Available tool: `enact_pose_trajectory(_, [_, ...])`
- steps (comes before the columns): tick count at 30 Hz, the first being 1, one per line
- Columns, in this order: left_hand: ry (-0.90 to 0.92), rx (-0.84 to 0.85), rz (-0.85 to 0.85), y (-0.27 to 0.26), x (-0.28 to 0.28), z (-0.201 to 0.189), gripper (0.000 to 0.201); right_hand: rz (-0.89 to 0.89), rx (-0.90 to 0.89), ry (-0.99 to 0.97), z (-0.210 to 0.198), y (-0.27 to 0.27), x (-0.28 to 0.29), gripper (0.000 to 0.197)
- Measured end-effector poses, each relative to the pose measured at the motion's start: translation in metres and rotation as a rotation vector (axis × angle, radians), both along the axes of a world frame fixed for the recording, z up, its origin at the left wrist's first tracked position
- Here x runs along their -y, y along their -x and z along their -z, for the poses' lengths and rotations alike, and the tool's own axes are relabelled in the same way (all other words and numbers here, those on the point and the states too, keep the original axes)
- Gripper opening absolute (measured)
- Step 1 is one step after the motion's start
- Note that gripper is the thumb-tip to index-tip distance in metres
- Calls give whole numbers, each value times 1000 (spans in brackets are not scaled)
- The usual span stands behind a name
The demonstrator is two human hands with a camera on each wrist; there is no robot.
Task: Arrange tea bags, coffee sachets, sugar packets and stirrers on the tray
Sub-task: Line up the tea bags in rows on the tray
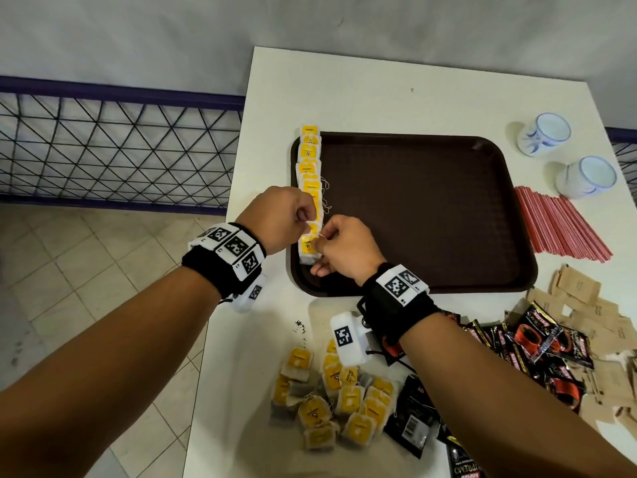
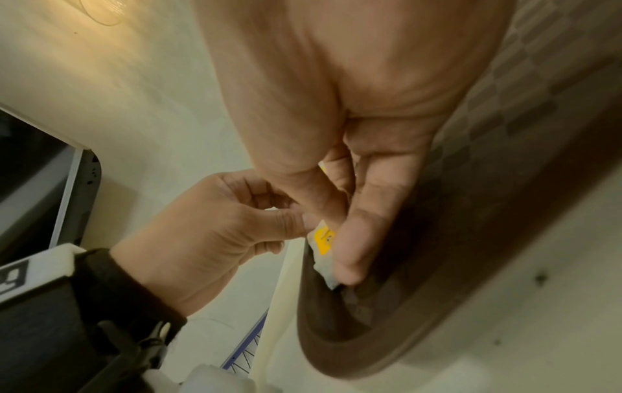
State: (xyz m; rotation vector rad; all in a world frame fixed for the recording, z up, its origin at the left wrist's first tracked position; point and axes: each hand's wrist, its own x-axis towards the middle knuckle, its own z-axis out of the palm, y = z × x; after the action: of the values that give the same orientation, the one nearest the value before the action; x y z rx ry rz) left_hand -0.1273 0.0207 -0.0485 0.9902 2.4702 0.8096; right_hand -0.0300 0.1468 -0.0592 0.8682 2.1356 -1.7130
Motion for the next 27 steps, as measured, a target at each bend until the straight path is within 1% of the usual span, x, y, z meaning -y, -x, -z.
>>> enact_pose_trajectory(4, [-4,2,-21,-1,0,0,18,3,4,-16,-5,-2,2,14])
enact_pose_trajectory(10, [-63,-56,-81,-7,5,-1,9,25,19,-10,-13,-6,3,11])
enact_pose_trajectory(12, [-88,-72,-98,-12,12,-5,9,27,2,-52,-19,-11,-1,11])
enact_pose_trajectory(14, [-94,-52,-106,-22,22,-10,9,10,-20,-129,-26,-22,-7,13])
enact_pose_trajectory(16, [-62,14,-114,-36,32,-13,8,-46,-22,-188,-34,-40,-14,13])
enact_pose_trajectory(18, [-17,101,-112,-55,41,-13,9,-144,5,-211,-39,-62,-20,13])
enact_pose_trajectory(22, [154,252,-54,-94,57,-11,14,-352,63,-224,-40,-107,-24,7])
enact_pose_trajectory(25, [286,251,-5,-117,65,-9,22,-470,98,-301,-37,-131,-19,19])
enact_pose_trajectory(27, [333,243,-13,-129,68,-10,29,-553,119,-369,-35,-142,-15,31])
